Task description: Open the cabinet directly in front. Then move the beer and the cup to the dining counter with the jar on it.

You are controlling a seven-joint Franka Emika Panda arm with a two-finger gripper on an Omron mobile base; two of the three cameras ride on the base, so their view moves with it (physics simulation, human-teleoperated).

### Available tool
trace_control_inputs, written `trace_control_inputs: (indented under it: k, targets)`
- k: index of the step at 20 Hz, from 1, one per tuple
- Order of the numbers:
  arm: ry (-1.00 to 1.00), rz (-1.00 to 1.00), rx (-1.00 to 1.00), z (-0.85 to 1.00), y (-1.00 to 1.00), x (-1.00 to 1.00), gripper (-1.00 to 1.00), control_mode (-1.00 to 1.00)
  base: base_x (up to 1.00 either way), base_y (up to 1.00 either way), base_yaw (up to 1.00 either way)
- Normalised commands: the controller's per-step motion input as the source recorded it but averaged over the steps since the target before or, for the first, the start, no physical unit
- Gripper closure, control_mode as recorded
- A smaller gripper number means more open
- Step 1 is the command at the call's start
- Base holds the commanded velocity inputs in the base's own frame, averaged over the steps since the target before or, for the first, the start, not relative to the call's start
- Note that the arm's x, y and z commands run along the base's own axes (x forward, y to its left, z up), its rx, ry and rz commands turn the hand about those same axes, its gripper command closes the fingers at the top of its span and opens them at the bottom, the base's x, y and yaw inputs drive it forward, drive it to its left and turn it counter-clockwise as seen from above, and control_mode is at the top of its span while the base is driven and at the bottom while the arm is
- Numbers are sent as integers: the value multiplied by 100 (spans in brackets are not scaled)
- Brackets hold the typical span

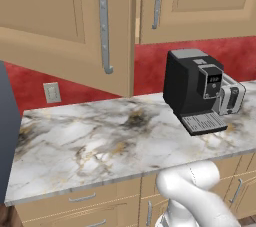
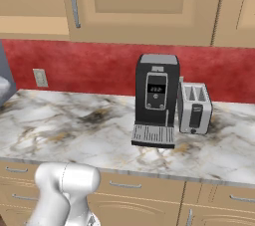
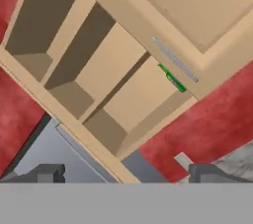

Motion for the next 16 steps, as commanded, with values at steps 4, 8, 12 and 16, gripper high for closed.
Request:
trace_control_inputs:
  k: [4, 8, 12, 16]
  targets:
    - [37, 0, 1, 0, -28, 33, -100, -100, 0, 0, 0]
    - [24, 0, 3, -5, -2, 41, -100, -100, 0, 0, 0]
    - [2, 2, 7, -44, 0, 44, -100, -100, 0, 0, 0]
    - [0, 3, 11, -62, 0, 40, -100, -100, 0, 0, 0]
